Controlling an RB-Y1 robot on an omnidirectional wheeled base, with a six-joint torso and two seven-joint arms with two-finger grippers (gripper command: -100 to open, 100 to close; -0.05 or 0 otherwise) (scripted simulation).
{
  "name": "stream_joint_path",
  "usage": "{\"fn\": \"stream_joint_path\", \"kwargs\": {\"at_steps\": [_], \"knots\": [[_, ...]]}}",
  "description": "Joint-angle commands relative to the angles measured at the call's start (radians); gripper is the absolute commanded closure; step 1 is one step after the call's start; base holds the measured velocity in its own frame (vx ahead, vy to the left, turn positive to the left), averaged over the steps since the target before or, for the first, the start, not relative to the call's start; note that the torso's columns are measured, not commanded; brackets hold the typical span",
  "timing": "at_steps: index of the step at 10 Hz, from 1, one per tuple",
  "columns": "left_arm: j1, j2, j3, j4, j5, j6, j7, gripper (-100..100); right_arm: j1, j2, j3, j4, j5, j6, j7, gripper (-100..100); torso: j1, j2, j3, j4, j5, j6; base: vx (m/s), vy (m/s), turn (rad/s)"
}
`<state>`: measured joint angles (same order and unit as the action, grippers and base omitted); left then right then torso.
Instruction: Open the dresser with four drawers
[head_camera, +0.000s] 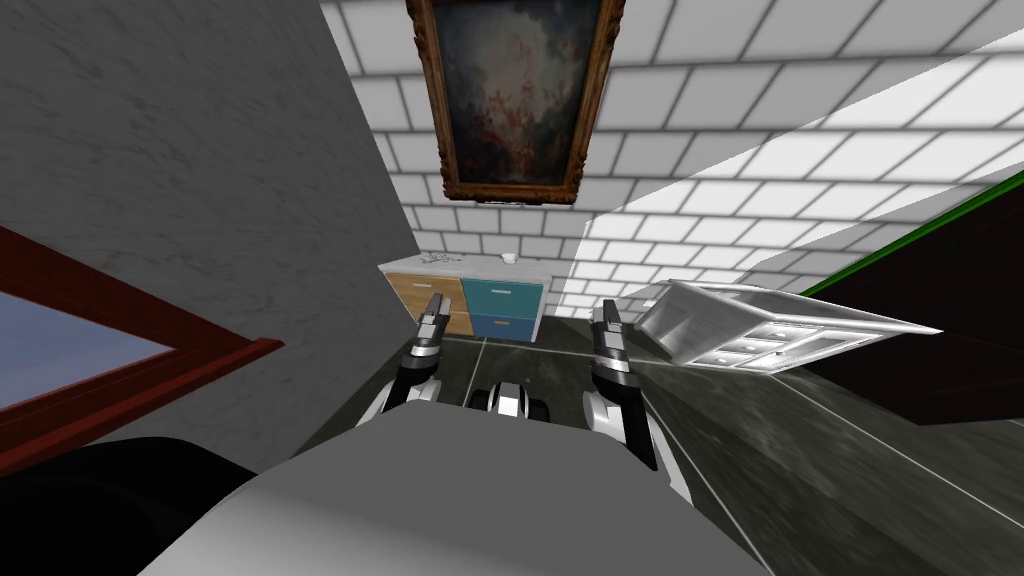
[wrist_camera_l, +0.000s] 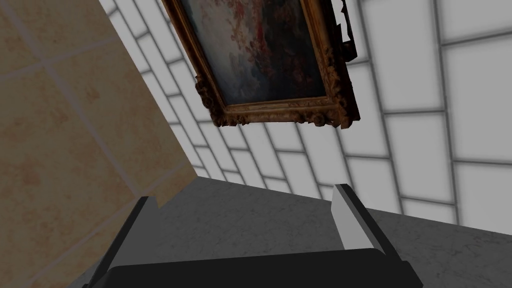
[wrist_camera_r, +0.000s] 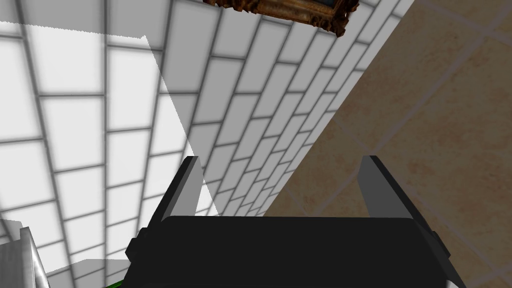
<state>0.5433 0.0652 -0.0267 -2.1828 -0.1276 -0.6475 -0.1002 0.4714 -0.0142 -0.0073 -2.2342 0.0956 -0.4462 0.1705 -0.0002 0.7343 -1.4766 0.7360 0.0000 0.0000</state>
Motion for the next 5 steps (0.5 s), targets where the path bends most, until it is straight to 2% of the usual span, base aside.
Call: {"fn": "stream_joint_path", "kwargs": {"at_steps": [1,5], "knots": [[-0.018,0.053,0.006,0.054,-0.001,-0.001,-0.005,-100,0.0,0.0,0.0,0.0,0.0,0.0,0.0,0,0.0,0.001,-0.001,0.001,0.0,0.0,0.087,-0.004,-0.01],[-0.045,0.089,0.013,0.149,-0.006,-0.002,-0.017,-100,0.0,0.0,0.0,0.0,0.0,0.0,0.0,0,0.0,0.004,0.001,0.002,0.0,0.0,0.111,-0.016,-0.011]]}}
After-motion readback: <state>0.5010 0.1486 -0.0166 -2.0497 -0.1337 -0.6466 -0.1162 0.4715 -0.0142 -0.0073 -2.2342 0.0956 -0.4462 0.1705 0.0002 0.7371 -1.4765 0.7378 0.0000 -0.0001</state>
